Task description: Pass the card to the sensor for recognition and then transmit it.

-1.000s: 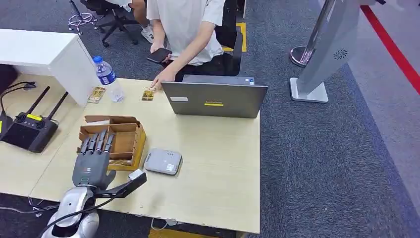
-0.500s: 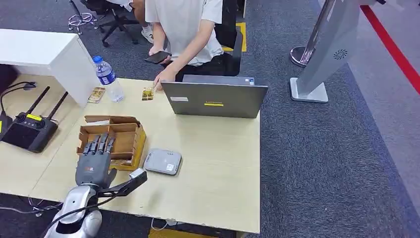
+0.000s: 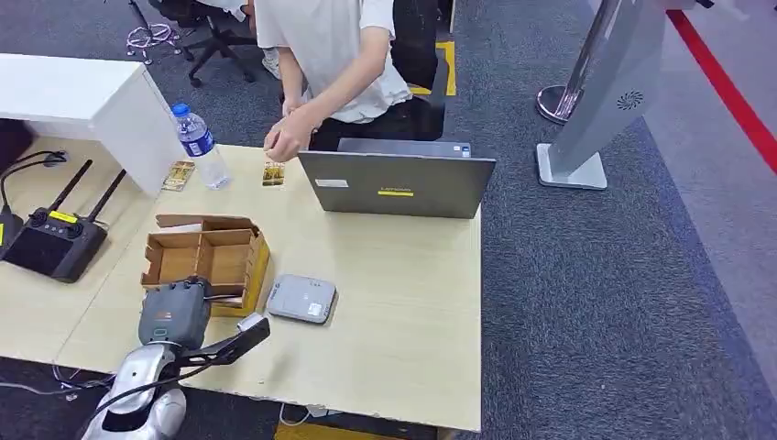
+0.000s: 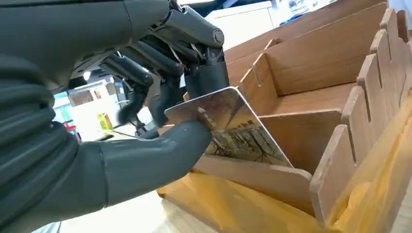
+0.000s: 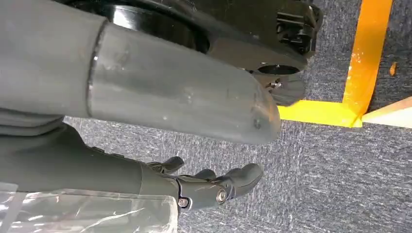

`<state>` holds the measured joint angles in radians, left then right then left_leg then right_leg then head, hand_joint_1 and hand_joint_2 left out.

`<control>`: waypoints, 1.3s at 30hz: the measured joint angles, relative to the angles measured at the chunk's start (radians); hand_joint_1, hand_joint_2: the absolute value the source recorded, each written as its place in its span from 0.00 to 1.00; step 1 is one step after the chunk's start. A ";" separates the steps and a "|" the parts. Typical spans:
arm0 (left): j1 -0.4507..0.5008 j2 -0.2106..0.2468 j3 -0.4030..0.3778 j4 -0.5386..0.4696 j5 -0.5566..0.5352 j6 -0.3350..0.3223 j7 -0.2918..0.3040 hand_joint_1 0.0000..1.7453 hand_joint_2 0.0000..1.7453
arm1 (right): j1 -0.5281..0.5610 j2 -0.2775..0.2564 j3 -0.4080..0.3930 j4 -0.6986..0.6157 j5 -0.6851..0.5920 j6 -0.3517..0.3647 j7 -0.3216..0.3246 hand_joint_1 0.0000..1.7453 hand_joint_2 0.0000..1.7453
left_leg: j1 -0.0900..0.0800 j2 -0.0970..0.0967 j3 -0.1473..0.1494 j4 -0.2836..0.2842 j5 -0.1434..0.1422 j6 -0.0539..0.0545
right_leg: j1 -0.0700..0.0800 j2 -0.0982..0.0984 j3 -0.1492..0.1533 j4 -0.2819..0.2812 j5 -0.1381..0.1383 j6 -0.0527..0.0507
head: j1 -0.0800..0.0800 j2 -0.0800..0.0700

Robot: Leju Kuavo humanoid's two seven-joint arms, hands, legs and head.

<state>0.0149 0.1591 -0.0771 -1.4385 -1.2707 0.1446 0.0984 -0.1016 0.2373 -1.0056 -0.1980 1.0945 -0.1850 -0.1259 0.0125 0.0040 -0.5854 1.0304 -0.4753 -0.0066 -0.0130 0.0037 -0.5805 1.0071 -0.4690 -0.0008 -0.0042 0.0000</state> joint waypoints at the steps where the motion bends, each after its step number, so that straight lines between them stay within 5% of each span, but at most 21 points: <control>1: 0.000 0.000 0.001 0.001 0.002 0.005 -0.005 1.00 1.00 | 0.000 0.000 0.000 0.000 0.000 0.000 0.000 0.00 0.00 | 0.000 0.000 0.000 0.000 0.000 0.000 | 0.000 0.000 0.000 0.000 0.000 0.000 | 0.000 0.000; 9: 0.022 -0.008 0.006 -0.037 -0.004 0.086 -0.041 1.00 1.00 | 0.000 0.000 0.000 0.000 -0.005 0.000 -0.006 0.00 0.00 | 0.000 0.000 0.000 0.000 0.000 0.000 | 0.000 0.000 0.000 0.000 0.000 0.000 | 0.000 0.000; 20: 0.148 0.030 -0.009 -0.440 0.035 0.161 -0.115 1.00 1.00 | 0.005 0.000 -0.019 0.000 -0.056 -0.014 -0.026 0.00 0.00 | 0.000 0.000 0.000 0.000 0.000 0.000 | 0.000 0.000 -0.001 0.000 0.000 0.000 | 0.000 0.000; 24: 0.089 0.064 -0.006 -0.513 0.084 0.212 -0.113 1.00 1.00 | 0.004 0.000 -0.021 0.000 -0.023 -0.011 -0.023 0.00 0.00 | 0.000 -0.003 0.000 0.000 0.001 -0.001 | 0.000 -0.003 0.000 0.000 0.000 0.000 | 0.000 0.000; 29: -0.102 0.072 0.055 -0.415 0.055 0.336 -0.120 1.00 1.00 | -0.002 0.003 -0.001 0.000 0.041 0.001 0.006 0.00 0.00 | 0.001 -0.004 -0.001 0.000 0.005 -0.002 | 0.000 -0.004 0.000 0.000 0.003 -0.001 | 0.000 0.000; 39: -0.411 0.085 0.104 -0.004 -0.019 0.292 -0.091 1.00 1.00 | -0.019 0.007 0.035 0.000 0.072 0.015 0.026 0.00 0.00 | 0.001 -0.003 -0.001 0.000 0.009 -0.002 | 0.000 -0.003 -0.001 0.001 0.007 -0.001 | 0.000 0.000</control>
<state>-0.3956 0.2438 0.0271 -1.4426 -1.2894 0.4368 0.0073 -0.1203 0.2445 -0.9705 -0.1976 1.1662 -0.1697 -0.1003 0.0132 0.0006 -0.5868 1.0304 -0.4665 -0.0086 -0.0127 0.0011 -0.5816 1.0080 -0.4616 -0.0013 -0.0042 0.0000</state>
